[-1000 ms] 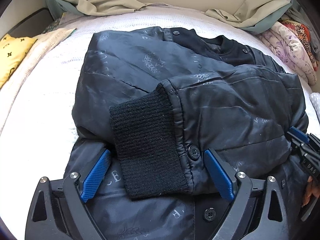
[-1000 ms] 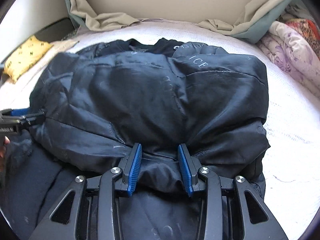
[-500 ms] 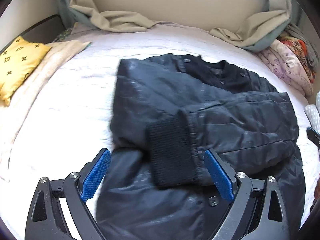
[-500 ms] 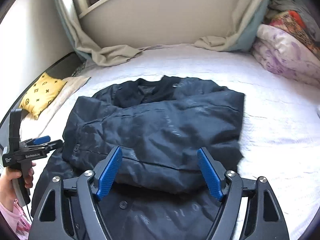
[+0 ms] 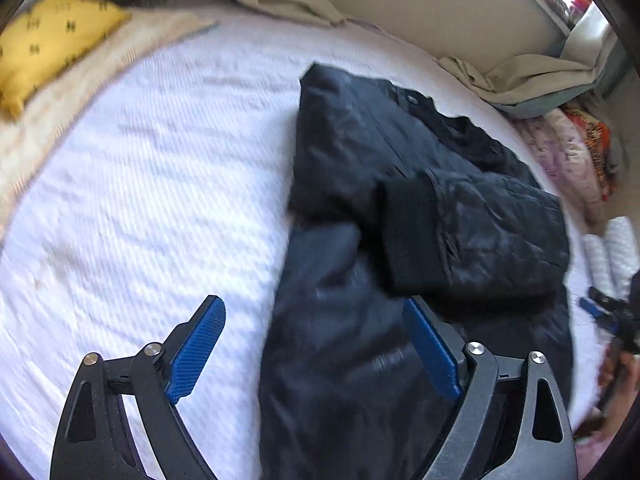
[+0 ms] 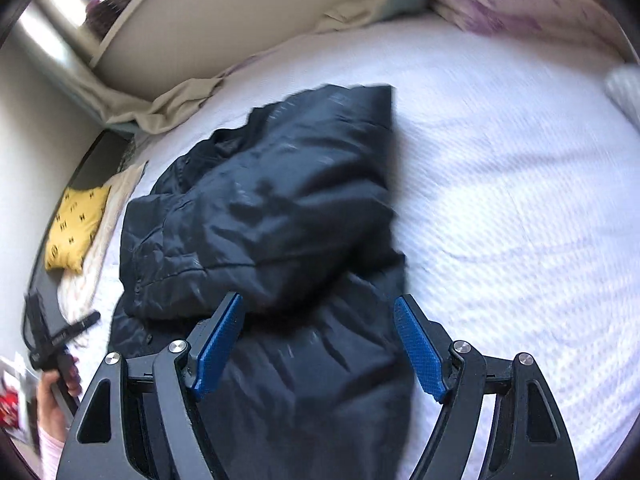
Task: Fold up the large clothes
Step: 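Grasp the jacket hem with both tools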
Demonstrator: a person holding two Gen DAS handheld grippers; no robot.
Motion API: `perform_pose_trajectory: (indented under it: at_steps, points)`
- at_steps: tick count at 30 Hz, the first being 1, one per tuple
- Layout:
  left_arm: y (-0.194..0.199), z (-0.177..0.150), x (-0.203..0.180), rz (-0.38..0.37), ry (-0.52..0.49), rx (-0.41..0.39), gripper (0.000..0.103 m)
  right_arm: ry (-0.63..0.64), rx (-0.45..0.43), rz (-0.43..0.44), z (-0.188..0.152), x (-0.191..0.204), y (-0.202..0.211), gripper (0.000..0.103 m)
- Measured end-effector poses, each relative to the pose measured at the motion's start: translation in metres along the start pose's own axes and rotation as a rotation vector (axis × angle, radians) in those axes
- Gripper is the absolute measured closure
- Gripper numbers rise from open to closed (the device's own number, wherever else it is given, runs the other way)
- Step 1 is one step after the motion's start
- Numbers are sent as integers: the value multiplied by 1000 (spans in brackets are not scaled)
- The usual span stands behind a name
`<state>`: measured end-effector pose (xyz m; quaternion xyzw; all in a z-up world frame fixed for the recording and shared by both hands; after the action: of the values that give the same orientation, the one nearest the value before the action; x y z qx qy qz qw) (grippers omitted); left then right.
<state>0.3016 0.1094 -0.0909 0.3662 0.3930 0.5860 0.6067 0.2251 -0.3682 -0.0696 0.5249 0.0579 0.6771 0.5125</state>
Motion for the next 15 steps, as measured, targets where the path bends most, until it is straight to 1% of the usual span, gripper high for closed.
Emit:
perform_pose_trajectory:
  at_steps: [2, 5, 8, 11, 12, 14, 15]
  points:
    - [7, -13, 5, -51, 10, 44, 14, -53, 9, 38, -6, -7, 9, 27]
    - [13, -34, 13, -73, 2, 98, 14, -125, 34, 77, -18, -14, 18, 27]
    - [15, -58, 19, -94, -15, 156, 14, -222, 88, 132, -45, -24, 27, 27]
    - [12, -77, 28, -124, 1, 213, 14, -231, 132, 112, -76, -30, 38, 27]
    - [8, -86, 32, -149, 15, 242, 14, -233, 137, 110, -82, -31, 40, 27]
    - [0, -97, 38, -185, 49, 289, 14, -259, 150, 129, -103, -35, 45, 27]
    - [-2, -100, 39, -197, 61, 299, 15, -270, 151, 140, -109, -37, 45, 27]
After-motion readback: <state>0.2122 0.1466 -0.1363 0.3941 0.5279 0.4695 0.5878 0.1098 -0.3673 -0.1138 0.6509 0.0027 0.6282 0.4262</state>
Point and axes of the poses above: each gripper's, at about its wrist camera, not at the fingertips, and y roughly against the way its jaws point, x to its left, z to its top, the point moved 4 cm from there along -y, roughly the way its jaws point, and after that the axes turned 15 degrees about z, right-handed, at the moved point
